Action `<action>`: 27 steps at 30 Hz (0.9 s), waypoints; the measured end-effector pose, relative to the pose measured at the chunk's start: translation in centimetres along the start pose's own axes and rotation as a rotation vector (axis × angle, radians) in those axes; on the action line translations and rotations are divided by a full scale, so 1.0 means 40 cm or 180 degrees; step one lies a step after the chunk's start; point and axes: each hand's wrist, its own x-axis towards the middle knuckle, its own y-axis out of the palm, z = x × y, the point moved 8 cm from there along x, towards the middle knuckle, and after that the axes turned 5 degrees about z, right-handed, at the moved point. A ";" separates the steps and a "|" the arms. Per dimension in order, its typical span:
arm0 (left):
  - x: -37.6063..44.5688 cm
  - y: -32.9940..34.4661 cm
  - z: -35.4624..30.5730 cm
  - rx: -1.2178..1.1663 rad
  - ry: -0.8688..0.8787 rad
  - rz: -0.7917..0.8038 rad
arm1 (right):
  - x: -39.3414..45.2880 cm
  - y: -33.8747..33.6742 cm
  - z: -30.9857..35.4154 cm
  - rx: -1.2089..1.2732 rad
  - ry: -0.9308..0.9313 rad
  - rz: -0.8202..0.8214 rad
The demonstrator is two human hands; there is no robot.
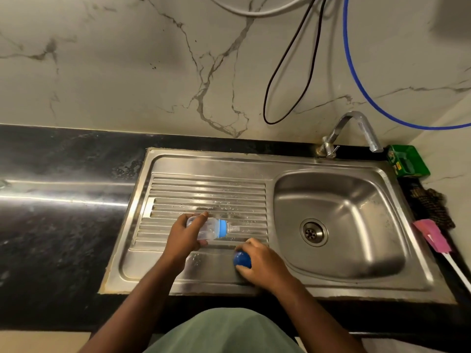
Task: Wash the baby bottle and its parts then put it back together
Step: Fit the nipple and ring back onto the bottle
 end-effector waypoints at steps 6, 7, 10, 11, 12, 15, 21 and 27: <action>-0.013 0.037 -0.010 -0.0212 -0.0119 0.0325 | -0.015 -0.112 -0.045 0.2886 0.0125 -0.0637; -0.016 0.046 -0.015 -0.0323 -0.0127 0.0354 | -0.020 -0.126 -0.031 0.2963 -0.0008 -0.0644; -0.015 0.056 -0.036 -0.0403 -0.0045 0.0298 | -0.029 -0.168 0.002 0.2709 -0.0304 -0.0849; -0.015 0.056 -0.043 -0.0346 -0.0003 0.0279 | -0.034 -0.186 0.002 0.2671 -0.0350 -0.1012; -0.014 0.055 -0.048 -0.0300 0.0027 0.0264 | -0.041 -0.204 -0.005 0.2715 -0.0327 -0.1182; -0.018 0.059 -0.054 -0.0223 0.0046 0.0267 | -0.055 -0.232 -0.015 0.3023 -0.0283 -0.1245; -0.041 0.111 -0.059 -0.0164 0.0057 0.0515 | -0.048 -0.208 0.060 0.2357 -0.0696 -0.0859; -0.057 0.108 -0.066 -0.0252 -0.0076 0.0640 | -0.052 -0.218 0.088 0.2277 -0.0989 -0.0920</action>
